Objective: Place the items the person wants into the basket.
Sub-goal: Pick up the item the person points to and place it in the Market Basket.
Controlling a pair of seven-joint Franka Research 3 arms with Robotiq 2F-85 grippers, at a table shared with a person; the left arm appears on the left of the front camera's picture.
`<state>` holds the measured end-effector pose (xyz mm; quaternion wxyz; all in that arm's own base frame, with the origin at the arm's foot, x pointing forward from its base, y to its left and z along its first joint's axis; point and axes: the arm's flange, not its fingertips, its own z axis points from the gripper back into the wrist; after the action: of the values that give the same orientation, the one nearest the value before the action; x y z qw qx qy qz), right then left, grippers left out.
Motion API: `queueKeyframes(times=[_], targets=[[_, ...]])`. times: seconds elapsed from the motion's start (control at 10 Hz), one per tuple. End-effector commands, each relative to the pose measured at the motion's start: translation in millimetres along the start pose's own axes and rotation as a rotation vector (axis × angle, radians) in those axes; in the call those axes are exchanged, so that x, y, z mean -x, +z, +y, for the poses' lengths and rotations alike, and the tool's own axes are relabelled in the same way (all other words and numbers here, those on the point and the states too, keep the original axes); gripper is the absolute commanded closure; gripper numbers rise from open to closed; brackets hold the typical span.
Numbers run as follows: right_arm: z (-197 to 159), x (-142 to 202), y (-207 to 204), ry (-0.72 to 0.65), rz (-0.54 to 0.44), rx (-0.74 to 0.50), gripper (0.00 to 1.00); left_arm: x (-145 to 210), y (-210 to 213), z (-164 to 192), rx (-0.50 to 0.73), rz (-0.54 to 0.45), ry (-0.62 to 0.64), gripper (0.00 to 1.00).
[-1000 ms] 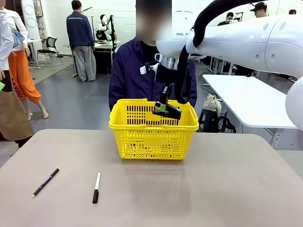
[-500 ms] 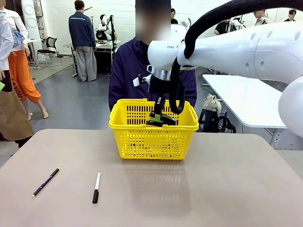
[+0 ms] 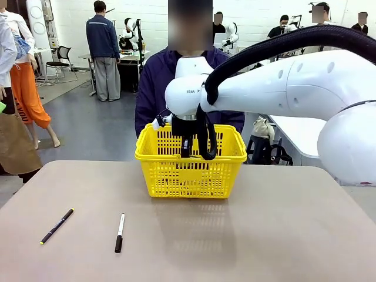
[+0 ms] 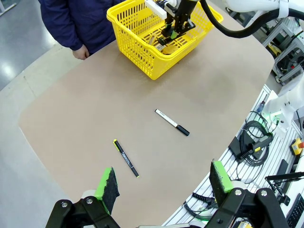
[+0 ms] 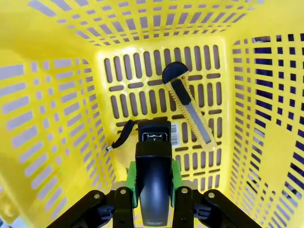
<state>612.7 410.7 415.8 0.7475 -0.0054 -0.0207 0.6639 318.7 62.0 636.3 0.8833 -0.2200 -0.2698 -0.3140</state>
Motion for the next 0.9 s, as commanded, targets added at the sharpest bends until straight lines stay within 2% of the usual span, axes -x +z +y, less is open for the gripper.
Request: queueKeyframes(times=[0.0,0.1,0.2,0.3,0.4,0.8], targets=[[-15.4,-6.4,3.2,0.025,0.007,0.035,0.68,1.7,0.6,0.2,0.006,-0.005,0.0,0.0],[-15.7,-6.4,1.3,0.045,0.014,0.041,0.68,1.7,0.6,0.2,0.006,-0.005,0.0,0.0],[-15.2,-6.6,1.4,0.055,0.015,0.043,0.53,1.7,0.6,0.2,0.006,-0.005,0.0,0.0],[-14.2,-7.2,1.3,0.064,0.021,0.045,0.19,1.7,0.6,0.2,0.006,-0.005,0.0,0.0],[-13.9,-7.5,0.9,0.067,0.023,0.045,0.0,1.7,0.6,0.2,0.006,-0.005,0.0,0.0],[-12.2,-7.7,0.8,0.073,0.03,0.038,0.0,1.7,0.6,0.2,0.006,-0.005,0.0,0.0]])
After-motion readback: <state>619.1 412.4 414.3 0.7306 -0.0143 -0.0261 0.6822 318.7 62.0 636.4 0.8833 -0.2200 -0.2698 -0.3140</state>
